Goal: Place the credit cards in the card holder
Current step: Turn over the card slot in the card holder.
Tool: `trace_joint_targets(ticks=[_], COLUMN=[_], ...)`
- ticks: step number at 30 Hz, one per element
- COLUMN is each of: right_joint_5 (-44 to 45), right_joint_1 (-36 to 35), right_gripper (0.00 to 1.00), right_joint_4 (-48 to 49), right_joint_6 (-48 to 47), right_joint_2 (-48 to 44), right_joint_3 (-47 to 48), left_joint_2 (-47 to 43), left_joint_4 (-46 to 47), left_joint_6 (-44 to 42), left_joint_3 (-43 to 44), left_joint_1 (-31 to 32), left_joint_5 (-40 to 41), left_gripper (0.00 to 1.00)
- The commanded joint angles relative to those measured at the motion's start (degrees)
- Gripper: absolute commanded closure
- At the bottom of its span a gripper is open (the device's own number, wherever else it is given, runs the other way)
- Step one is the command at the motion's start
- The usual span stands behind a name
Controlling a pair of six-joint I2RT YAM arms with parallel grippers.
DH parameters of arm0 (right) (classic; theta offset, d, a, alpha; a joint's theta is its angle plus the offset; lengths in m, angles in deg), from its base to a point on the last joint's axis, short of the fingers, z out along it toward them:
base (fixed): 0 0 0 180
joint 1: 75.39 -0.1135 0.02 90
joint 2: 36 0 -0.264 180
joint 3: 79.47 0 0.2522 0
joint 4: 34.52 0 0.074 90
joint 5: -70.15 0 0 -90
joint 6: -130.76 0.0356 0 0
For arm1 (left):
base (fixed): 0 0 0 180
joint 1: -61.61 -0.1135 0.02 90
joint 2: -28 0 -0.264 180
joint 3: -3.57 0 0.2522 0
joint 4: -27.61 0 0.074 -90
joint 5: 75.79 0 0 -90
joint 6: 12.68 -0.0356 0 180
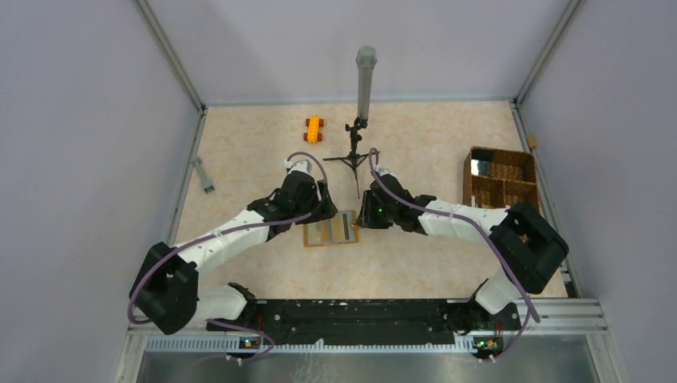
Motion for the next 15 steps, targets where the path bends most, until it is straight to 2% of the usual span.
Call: trace_joint_targets(ticks=[1, 6, 15], right_joint_5=[-2.9, -5.43, -6.96], right_joint_1=[-2.62, -3.85, -3.97], right_gripper=[0.7, 0.76, 0.77], right_joint_4=[3.89, 6.56, 8.25], right_joint_6=[0.08, 1.32, 1.59], right_joint_2=[-2.0, 1.24, 6.24], right_joint_3=[-0.3, 0.43, 2.04], left_joint_2=[-1.61, -2.41, -2.41], left_joint_4=[-2.79, -0.2, 3.15], left_joint_6=[-1.77, -0.51, 0.16], left_joint_3=[-3.78, -8.23, -12.24], left_joint_1=[-2.66, -5.93, -8.41], left_joint_5=[2.82, 0.33, -2.43], left_gripper=[0.29, 0.33, 0.4])
